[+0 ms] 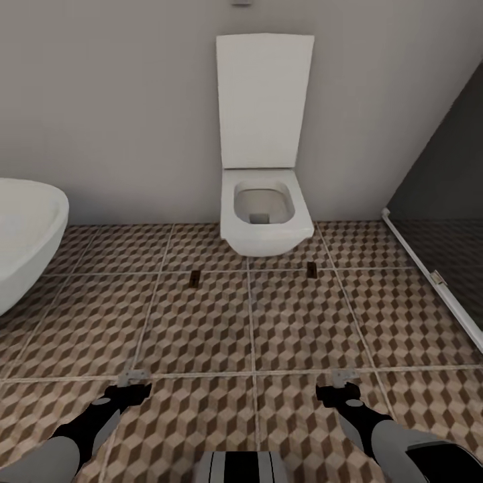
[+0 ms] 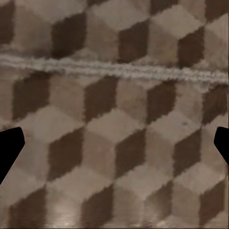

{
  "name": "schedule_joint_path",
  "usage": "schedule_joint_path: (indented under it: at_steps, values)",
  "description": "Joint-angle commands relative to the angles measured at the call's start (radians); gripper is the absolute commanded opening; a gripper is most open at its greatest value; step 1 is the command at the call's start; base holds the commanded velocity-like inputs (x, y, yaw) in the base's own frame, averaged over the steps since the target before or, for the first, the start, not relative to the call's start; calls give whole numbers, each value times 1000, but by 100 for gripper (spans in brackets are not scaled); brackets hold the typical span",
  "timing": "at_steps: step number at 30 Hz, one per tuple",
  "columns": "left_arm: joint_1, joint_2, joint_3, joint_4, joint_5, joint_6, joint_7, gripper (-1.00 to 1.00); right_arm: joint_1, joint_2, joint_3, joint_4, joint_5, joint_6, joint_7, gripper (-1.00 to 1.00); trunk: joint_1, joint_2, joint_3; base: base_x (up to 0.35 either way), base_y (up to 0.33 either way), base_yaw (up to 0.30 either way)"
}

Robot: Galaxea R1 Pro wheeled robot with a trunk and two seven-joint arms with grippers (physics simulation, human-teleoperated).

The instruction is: Take the four mousetraps from the cabinet in the bathroom and place them on the bathroom floor. Make sure all four end up on the same floor surface, and ensure that at least two of them are either under or directly next to the same bathroom sink.

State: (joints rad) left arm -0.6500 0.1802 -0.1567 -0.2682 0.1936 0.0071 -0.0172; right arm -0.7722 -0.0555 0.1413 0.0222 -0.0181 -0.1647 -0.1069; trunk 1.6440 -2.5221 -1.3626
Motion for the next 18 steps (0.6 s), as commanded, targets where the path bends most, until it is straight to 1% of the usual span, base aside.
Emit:
schedule_joint_path:
  at_steps: [1, 4, 8, 18]
  values:
    - [0, 1, -7, 0, 10, 0, -1, 100, -1, 0, 8, 2, -2, -4, -4, 100, -1, 0, -1, -293, 131, 0]
    - [0, 1, -7, 0, 10, 0, -2, 100, -1, 0, 8, 2, -2, -4, -4, 100, -1, 0, -1, -231, 118, 0]
    - [0, 0, -7, 0, 11, -1, -2, 100, -1, 0, 8, 2, -2, -4, -4, 100, -1, 0, -1, -133, 71, 0]
    - [0, -1, -7, 0, 12, -1, -3, 100, -1, 0, 8, 2, -2, -4, -4, 100, -1, 0, -1, -36, 19, 0]
